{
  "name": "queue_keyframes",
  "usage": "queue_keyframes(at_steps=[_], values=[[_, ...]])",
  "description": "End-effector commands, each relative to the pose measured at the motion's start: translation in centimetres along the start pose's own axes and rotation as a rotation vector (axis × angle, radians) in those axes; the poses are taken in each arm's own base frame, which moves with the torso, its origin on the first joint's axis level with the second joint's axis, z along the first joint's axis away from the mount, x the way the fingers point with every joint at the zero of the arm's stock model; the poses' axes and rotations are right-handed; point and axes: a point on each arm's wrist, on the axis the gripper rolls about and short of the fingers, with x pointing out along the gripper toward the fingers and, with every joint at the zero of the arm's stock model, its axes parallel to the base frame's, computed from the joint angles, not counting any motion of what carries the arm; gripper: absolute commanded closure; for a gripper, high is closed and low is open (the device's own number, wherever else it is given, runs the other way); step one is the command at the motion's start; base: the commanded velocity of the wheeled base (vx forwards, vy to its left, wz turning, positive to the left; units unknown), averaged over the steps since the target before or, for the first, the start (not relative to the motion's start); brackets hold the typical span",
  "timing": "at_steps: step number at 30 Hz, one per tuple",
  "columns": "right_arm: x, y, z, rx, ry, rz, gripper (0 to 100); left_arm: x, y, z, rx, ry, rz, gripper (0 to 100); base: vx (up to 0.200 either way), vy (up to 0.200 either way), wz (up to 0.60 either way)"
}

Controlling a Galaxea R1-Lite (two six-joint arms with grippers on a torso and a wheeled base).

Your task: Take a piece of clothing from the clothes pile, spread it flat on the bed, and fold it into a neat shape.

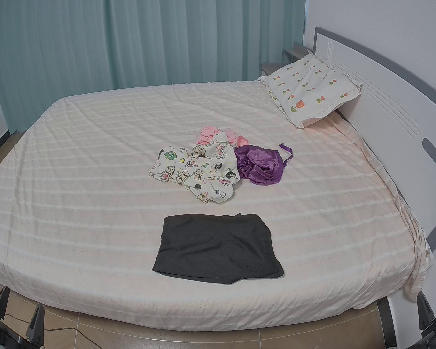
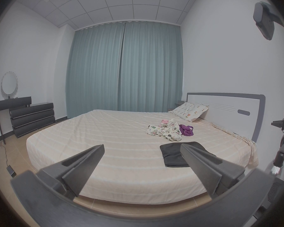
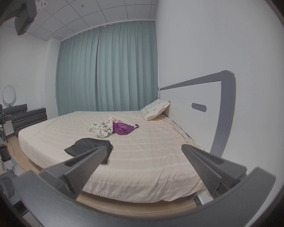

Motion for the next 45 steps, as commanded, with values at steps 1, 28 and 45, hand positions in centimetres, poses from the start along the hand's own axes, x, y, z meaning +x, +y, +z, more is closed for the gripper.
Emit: queue_keyframes(at_steps=[1,28,45], values=[[0.02,0.0,-0.48,-0.005,0.003,0.0,0,0.0,0.02,-0.44,0.007,0.0,-0.001,0,0.0,0.0,0.0],[0.02,0.01,-0.48,-0.002,0.003,0.002,0,0.0,0.0,-0.44,0.046,0.0,-0.006,0,0.0,0.0,0.0],[0.02,0.01,-0.48,-0.002,0.003,0.004,0,0.0,0.0,-0.44,0.044,0.0,-0.006,0,0.0,0.0,0.0]])
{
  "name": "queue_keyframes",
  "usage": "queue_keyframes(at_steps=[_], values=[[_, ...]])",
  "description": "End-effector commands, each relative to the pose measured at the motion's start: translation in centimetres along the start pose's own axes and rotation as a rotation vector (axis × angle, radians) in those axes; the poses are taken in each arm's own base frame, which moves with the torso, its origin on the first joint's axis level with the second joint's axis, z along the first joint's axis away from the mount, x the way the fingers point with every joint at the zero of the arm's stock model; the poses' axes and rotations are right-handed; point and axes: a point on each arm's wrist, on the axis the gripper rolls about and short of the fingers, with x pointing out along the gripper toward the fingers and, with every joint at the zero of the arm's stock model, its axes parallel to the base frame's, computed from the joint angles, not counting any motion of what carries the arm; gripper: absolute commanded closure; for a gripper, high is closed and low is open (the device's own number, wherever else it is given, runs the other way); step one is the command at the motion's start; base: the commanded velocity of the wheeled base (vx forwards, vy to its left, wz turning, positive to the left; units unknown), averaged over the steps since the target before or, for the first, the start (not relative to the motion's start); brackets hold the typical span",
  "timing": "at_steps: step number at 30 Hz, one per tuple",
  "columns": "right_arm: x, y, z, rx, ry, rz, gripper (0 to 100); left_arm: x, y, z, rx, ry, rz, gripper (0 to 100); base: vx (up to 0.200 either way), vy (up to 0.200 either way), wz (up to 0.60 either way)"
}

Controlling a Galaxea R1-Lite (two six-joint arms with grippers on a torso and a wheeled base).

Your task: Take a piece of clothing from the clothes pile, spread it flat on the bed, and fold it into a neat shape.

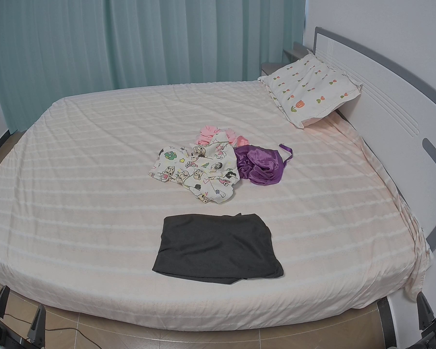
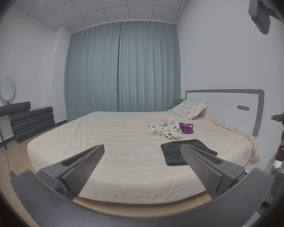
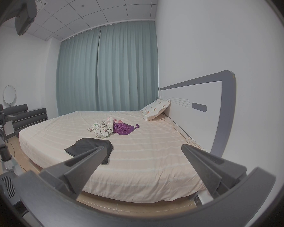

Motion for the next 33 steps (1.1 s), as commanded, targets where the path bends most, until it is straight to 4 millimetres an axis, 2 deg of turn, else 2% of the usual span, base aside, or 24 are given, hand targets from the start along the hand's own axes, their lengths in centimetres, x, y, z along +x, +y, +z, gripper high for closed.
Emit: queue_keyframes(at_steps=[1,33], values=[[0.01,0.0,-0.48,0.0,0.001,0.001,0,-0.01,0.0,-0.44,0.0,-0.001,0.001,0,0.0,0.0,0.0],[0.01,0.0,-0.48,0.002,0.001,0.002,0,-0.01,0.0,-0.44,0.0,-0.001,0.001,0,0.0,0.0,0.0]])
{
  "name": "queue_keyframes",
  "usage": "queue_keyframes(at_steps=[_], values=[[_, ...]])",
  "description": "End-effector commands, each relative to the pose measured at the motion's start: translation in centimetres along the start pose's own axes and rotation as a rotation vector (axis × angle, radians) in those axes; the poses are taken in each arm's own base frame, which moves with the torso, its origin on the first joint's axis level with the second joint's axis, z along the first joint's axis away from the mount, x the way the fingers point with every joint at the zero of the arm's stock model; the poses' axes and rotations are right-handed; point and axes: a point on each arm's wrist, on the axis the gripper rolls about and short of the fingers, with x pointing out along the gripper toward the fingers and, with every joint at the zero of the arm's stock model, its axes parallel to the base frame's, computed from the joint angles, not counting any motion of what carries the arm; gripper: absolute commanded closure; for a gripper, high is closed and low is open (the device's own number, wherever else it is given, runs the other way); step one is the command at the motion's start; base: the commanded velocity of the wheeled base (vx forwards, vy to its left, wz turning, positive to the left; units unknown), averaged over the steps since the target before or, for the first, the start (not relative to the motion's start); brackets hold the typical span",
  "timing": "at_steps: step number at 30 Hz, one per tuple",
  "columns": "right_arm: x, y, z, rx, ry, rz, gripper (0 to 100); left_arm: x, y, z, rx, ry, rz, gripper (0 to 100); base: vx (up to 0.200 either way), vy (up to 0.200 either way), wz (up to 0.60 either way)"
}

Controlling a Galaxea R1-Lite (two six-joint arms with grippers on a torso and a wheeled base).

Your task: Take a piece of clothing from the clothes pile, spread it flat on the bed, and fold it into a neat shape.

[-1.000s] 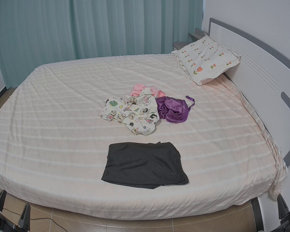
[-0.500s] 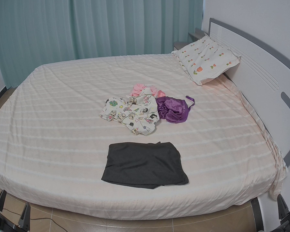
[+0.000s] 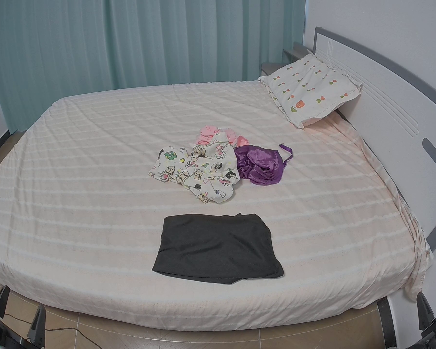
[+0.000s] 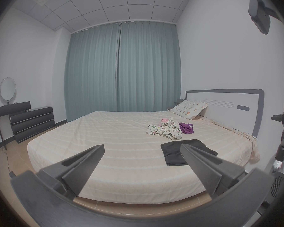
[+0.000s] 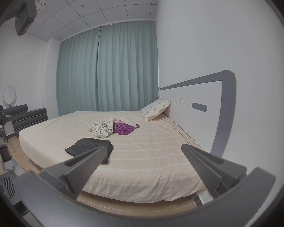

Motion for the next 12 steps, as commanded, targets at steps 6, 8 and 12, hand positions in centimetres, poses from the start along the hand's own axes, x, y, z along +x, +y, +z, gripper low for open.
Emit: queue_keyframes(at_steps=[6,8,12], values=[[0.01,0.0,-0.48,0.0,0.001,0.001,0,-0.02,0.0,-0.44,0.0,-0.002,0.001,0,0.0,0.0,0.0],[0.01,0.0,-0.48,-0.002,0.001,0.0,0,-0.02,0.0,-0.44,0.0,-0.002,0.001,0,0.0,0.0,0.0],[0.01,0.0,-0.48,-0.002,0.001,0.001,0,-0.02,0.0,-0.44,0.0,-0.002,0.001,0,0.0,0.0,0.0]])
